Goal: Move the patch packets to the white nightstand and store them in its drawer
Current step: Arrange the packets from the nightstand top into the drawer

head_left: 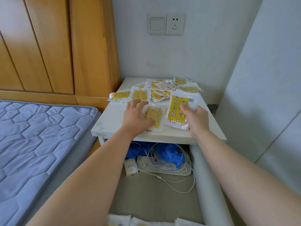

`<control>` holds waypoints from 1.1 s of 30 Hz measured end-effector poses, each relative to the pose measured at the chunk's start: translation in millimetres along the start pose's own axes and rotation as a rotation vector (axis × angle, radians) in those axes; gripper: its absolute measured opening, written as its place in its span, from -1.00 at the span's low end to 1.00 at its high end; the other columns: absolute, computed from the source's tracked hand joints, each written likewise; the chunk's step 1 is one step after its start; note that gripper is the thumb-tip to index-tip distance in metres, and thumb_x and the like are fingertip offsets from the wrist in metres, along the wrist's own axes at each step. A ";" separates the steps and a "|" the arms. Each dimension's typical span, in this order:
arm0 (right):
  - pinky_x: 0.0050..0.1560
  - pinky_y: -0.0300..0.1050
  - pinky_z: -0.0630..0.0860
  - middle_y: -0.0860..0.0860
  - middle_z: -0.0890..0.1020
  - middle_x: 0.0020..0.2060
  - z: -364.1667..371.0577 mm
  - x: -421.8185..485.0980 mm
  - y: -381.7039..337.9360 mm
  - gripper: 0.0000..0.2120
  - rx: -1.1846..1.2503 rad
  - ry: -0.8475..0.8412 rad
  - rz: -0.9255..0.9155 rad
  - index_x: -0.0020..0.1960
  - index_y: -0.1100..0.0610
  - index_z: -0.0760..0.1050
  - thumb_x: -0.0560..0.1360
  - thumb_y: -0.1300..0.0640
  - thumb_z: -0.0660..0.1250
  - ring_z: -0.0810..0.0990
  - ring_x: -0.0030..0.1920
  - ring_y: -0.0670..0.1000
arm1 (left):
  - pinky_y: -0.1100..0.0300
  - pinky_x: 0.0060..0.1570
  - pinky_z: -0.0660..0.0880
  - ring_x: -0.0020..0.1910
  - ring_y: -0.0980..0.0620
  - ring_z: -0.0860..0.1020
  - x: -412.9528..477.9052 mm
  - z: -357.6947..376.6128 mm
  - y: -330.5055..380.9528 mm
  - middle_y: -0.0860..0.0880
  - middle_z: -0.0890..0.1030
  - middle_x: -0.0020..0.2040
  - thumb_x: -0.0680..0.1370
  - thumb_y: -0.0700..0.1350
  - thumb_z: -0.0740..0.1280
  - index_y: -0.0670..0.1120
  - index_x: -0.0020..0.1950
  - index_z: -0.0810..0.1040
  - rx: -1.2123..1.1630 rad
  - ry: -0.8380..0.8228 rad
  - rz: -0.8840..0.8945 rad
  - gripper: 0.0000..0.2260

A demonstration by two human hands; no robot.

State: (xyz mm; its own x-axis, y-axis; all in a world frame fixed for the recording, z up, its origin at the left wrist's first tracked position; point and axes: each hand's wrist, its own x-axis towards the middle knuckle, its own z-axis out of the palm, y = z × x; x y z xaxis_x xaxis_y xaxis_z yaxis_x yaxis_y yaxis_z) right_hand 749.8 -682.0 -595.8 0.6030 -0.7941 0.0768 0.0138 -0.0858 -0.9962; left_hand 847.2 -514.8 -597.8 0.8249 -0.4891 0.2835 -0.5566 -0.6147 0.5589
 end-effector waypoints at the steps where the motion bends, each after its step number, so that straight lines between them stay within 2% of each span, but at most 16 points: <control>1: -0.01 0.06 0.57 0.12 0.65 -0.18 -0.5 0.6 -1.7 -0.79 -0.023 0.003 -0.003 -0.22 0.13 0.50 0.45 0.02 0.44 0.63 -0.13 0.08 | 0.02 0.42 0.18 0.47 -0.04 0.13 -0.7 -2.6 2.7 -0.01 0.21 0.48 0.41 0.09 0.45 0.07 0.48 0.25 0.026 0.003 -0.070 -0.31; 4: -0.05 0.02 0.56 0.07 0.64 -0.19 2.3 0.2 -0.9 -0.78 -0.100 0.024 -0.034 -0.19 0.15 0.51 0.45 0.01 0.42 0.62 -0.13 0.08 | -0.07 0.38 0.20 0.46 -0.14 0.15 -2.7 -9.9 9.3 -0.10 0.22 0.47 0.36 0.29 0.42 0.03 0.53 0.10 0.157 -0.076 -0.313 -0.13; 6: -0.06 -0.03 0.56 0.08 0.65 -0.15 4.2 -1.5 1.5 -0.73 -0.142 0.024 -0.056 -0.09 0.21 0.55 0.43 -0.02 0.42 0.63 -0.11 0.07 | -0.09 0.36 0.22 0.45 -0.17 0.18 -0.3 -15.0 16.0 -0.14 0.26 0.45 0.35 0.34 0.40 -0.05 0.53 0.08 0.232 -0.161 -0.397 -0.08; 9: -0.14 -0.14 0.51 0.07 0.65 -0.14 2.9 -4.6 0.1 -0.74 -0.133 0.010 -0.085 -0.05 0.23 0.56 0.45 0.02 0.41 0.62 -0.12 0.03 | -0.07 0.34 0.28 0.43 -0.18 0.23 5.8 -22.1 27.0 -0.16 0.28 0.44 0.33 0.27 0.47 -0.09 0.54 0.04 0.239 -0.251 -0.453 -0.02; 13: -0.22 -0.18 0.45 0.00 0.62 -0.22 1.1 -8.8 -1.3 -0.83 -0.151 -0.033 -0.128 -0.13 0.17 0.53 0.47 0.06 0.40 0.58 -0.18 -0.01 | -0.03 0.33 0.32 0.42 -0.18 0.27 6.9 -26.3 33.2 -0.17 0.27 0.45 0.29 0.19 0.55 -0.10 0.56 -0.07 0.161 -0.303 -0.544 0.08; 16: -0.30 -0.23 0.35 -0.08 0.50 -0.34 0.1 -12.3 -3.5 -0.76 -0.174 -0.047 -0.128 -0.28 0.07 0.39 0.49 0.07 0.39 0.48 -0.29 -0.09 | -0.03 0.27 0.38 0.38 -0.18 0.33 1.6 -24.7 35.3 -0.17 0.31 0.42 0.30 0.08 0.58 -0.05 0.55 -0.01 0.044 -0.226 -0.548 0.02; 18: -0.36 -0.26 0.26 -0.11 0.40 -0.40 -0.2 -13.8 -4.4 -0.67 -0.200 -0.061 -0.127 -0.33 0.03 0.29 0.50 0.08 0.38 0.38 -0.36 -0.15 | 0.03 0.12 0.45 0.29 -0.18 0.40 -3.1 -22.5 38.8 -0.18 0.29 0.39 0.32 -0.04 0.59 0.00 0.53 0.04 -0.060 -0.145 -0.524 -0.04; 20: -0.36 -0.25 0.26 -0.10 0.42 -0.39 0.3 -13.9 -4.2 -0.69 -0.233 -0.085 -0.131 -0.32 0.04 0.30 0.50 0.07 0.38 0.39 -0.36 -0.15 | 0.13 -0.10 0.43 0.17 -0.15 0.46 -6.4 -21.2 43.4 -0.17 0.24 0.40 0.35 -0.14 0.57 0.04 0.53 0.04 -0.145 -0.097 -0.502 -0.07; 21: -0.35 -0.24 0.30 -0.08 0.47 -0.36 0.9 -14.1 -4.5 -0.73 -0.247 -0.100 -0.138 -0.29 0.06 0.35 0.49 0.06 0.38 0.44 -0.33 -0.13 | 0.15 -0.14 0.40 0.15 -0.14 0.46 -6.8 -20.2 44.4 -0.17 0.22 0.41 0.36 -0.18 0.56 0.06 0.54 0.02 -0.194 -0.080 -0.516 -0.06; 24: -0.29 -0.23 0.41 0.00 0.62 -0.20 1.8 -12.1 -3.5 -0.82 -0.249 -0.146 -0.140 -0.08 0.17 0.53 0.49 0.04 0.38 0.56 -0.21 -0.05 | 0.11 -0.04 0.39 0.30 -0.15 0.41 -5.6 -18.9 42.5 -0.15 0.27 0.43 0.37 -0.19 0.55 0.05 0.55 0.01 -0.379 -0.008 -0.649 -0.06; 28: -0.24 -0.21 0.46 0.04 0.65 -0.15 1.8 -8.7 -2.5 -0.77 -0.243 -0.183 -0.118 -0.01 0.20 0.56 0.48 0.04 0.38 0.60 -0.17 -0.02 | 0.01 0.15 0.51 0.26 -0.15 0.48 -4.2 -18.8 37.3 -0.10 0.39 0.40 0.35 -0.22 0.56 -0.04 0.53 0.17 -0.678 0.081 -0.737 -0.14; 30: -0.26 -0.21 0.44 0.02 0.63 -0.20 1.0 -6.7 -2.8 -0.80 -0.226 -0.197 -0.110 -0.05 0.19 0.56 0.48 0.05 0.39 0.58 -0.21 -0.04 | -0.04 0.17 0.51 0.25 -0.13 0.50 -2.5 -19.2 39.0 -0.09 0.45 0.37 0.33 -0.22 0.57 -0.03 0.50 0.27 -0.727 0.117 -0.696 -0.20; 32: -0.25 -0.18 0.46 -0.01 0.61 -0.24 -1.0 -4.3 -2.6 -0.85 -0.194 -0.213 -0.096 -0.13 0.14 0.54 0.48 0.06 0.40 0.57 -0.22 -0.04 | 0.02 0.13 0.54 0.18 -0.08 0.55 1.8 -20.6 44.7 -0.06 0.53 0.27 0.35 -0.21 0.56 -0.02 0.43 0.38 -0.722 0.175 -0.595 -0.30; 33: -0.19 -0.13 0.52 0.00 0.63 -0.22 -2.1 -2.2 -1.8 -0.87 -0.162 -0.219 -0.081 -0.14 0.12 0.55 0.47 0.06 0.42 0.60 -0.19 -0.02 | 0.05 0.09 0.55 0.11 -0.04 0.58 4.0 -21.7 48.8 -0.04 0.58 0.19 0.35 -0.20 0.56 -0.02 0.38 0.44 -0.728 0.205 -0.539 -0.37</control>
State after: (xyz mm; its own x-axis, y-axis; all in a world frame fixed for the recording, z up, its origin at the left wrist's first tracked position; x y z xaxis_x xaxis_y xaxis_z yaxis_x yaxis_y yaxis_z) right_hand 746.7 -681.4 -594.1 0.7633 -0.6333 0.1276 -0.0478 -0.2524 -0.9664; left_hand 825.5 -533.3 -552.5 0.9940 -0.0890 -0.0632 0.0490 -0.1535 0.9869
